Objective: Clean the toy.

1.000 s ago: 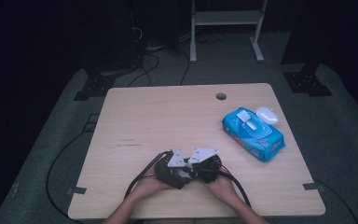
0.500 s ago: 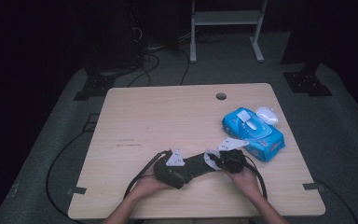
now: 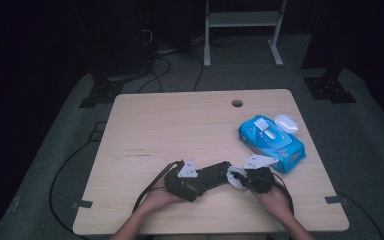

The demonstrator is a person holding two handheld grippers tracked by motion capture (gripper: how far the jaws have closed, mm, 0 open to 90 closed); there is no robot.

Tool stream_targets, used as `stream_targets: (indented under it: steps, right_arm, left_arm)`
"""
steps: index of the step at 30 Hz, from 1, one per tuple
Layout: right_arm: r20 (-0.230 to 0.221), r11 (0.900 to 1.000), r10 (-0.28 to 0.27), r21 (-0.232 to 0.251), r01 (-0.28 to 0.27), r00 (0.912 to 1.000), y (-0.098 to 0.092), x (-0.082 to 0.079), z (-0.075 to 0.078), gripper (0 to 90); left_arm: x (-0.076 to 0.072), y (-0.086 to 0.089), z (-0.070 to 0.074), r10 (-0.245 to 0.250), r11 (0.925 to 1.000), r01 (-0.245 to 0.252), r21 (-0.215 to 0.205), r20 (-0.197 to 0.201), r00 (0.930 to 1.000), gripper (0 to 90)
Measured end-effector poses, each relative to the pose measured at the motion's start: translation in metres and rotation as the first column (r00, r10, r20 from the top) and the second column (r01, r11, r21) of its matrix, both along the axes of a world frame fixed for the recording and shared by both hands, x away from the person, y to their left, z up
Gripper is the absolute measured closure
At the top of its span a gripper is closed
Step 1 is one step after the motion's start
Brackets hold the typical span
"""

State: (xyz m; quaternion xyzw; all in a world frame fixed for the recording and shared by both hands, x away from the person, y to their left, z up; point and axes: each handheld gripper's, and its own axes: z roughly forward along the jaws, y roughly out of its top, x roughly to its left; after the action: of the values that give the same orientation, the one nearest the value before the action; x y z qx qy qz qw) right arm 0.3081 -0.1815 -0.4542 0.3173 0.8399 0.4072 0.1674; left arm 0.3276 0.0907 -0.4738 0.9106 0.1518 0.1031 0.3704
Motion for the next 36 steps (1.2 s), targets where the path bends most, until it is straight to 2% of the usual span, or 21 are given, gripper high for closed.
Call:
stream_targets:
  steps: [4, 5, 6, 9, 11, 15, 17, 18, 22, 25, 30, 34, 35, 36]
  right_arm:
    - [0.008, 1.000, 0.006, -0.010, -0.006, 0.9999, 0.006, 0.004, 0.002, 83.3]
    - [0.015, 1.000, -0.016, -0.008, 0.016, 0.9998, 0.011, 0.013, 0.002, 83.2]
    - [0.015, 1.000, -0.016, -0.008, 0.016, 0.9998, 0.011, 0.013, 0.002, 83.2]
    - [0.013, 0.998, -0.057, 0.009, 0.056, 0.9983, 0.021, 0.032, 0.003, 82.3]
    - [0.010, 0.998, -0.062, 0.014, 0.062, 0.9980, 0.022, 0.035, 0.003, 82.4]
    - [0.005, 0.998, -0.063, 0.011, 0.063, 0.9980, 0.016, 0.033, 0.002, 82.8]
    - [0.003, 0.998, -0.066, 0.010, 0.066, 0.9978, 0.009, 0.027, 0.002, 82.8]
    - [0.006, 0.998, -0.062, 0.010, 0.062, 0.9981, 0.005, 0.019, 0.001, 83.0]
    - [0.008, 0.999, -0.046, 0.001, 0.046, 0.9989, 0.003, 0.010, 0.001, 83.0]
    - [-0.005, 1.000, -0.006, -0.007, 0.006, 1.0000, 0.004, 0.002, 0.002, 83.0]
    - [-0.016, 1.000, 0.007, 0.012, -0.006, 0.9999, 0.005, -0.001, 0.002, 82.9]
    - [-0.020, 1.000, 0.014, 0.019, -0.014, 0.9997, 0.004, 0.001, 0.001, 82.9]
    - [-0.014, 1.000, 0.020, 0.020, -0.020, 0.9997, 0.004, 0.001, 0.000, 82.9]
    - [-0.013, 1.000, 0.021, 0.023, -0.021, 0.9997, 0.004, 0.001, 0.000, 82.9]
  left_arm:
    - [0.000, 0.000, 0.000, 0.000, 1.0000, 0.000, -0.003, -0.002, 1.0000, 23.7]
    - [-0.001, -0.001, 0.000, 0.004, 1.0000, -0.004, -0.002, 0.002, 1.0000, 23.7]
    - [-0.001, -0.001, 0.000, 0.004, 1.0000, -0.004, -0.002, 0.002, 1.0000, 23.7]
    - [0.000, 0.000, 0.000, 0.002, 1.0000, -0.002, -0.003, -0.001, 1.0000, 23.7]
    - [0.001, 0.001, 0.000, 0.005, 1.0000, -0.005, -0.008, -0.007, 1.0000, 23.7]
    - [0.001, 0.002, 0.000, 0.003, 1.0000, -0.003, -0.006, -0.008, 1.0000, 23.7]
    - [0.001, 0.001, 0.000, 0.001, 1.0000, -0.001, -0.004, -0.009, 1.0000, 23.7]
    - [0.001, 0.001, 0.001, -0.001, 1.0000, 0.001, 0.001, -0.008, 1.0000, 23.7]
    - [0.001, 0.001, 0.001, -0.004, 1.0000, 0.004, 0.004, -0.006, 1.0000, 23.7]
    - [0.002, 0.000, 0.001, -0.008, 0.9999, 0.008, 0.008, -0.003, 1.0000, 23.7]
    - [0.002, -0.001, 0.000, -0.006, 1.0000, 0.007, 0.001, -0.007, 1.0000, 23.7]
    - [0.004, 0.001, 0.001, -0.011, 0.9999, 0.011, -0.008, -0.036, 0.9993, 22.9]
    - [0.007, 0.003, 0.002, -0.007, 0.9996, 0.005, -0.027, -0.077, 0.9970, 21.0]
    - [0.008, 0.005, 0.003, -0.004, 0.9992, 0.001, -0.041, -0.091, 0.9958, 19.4]
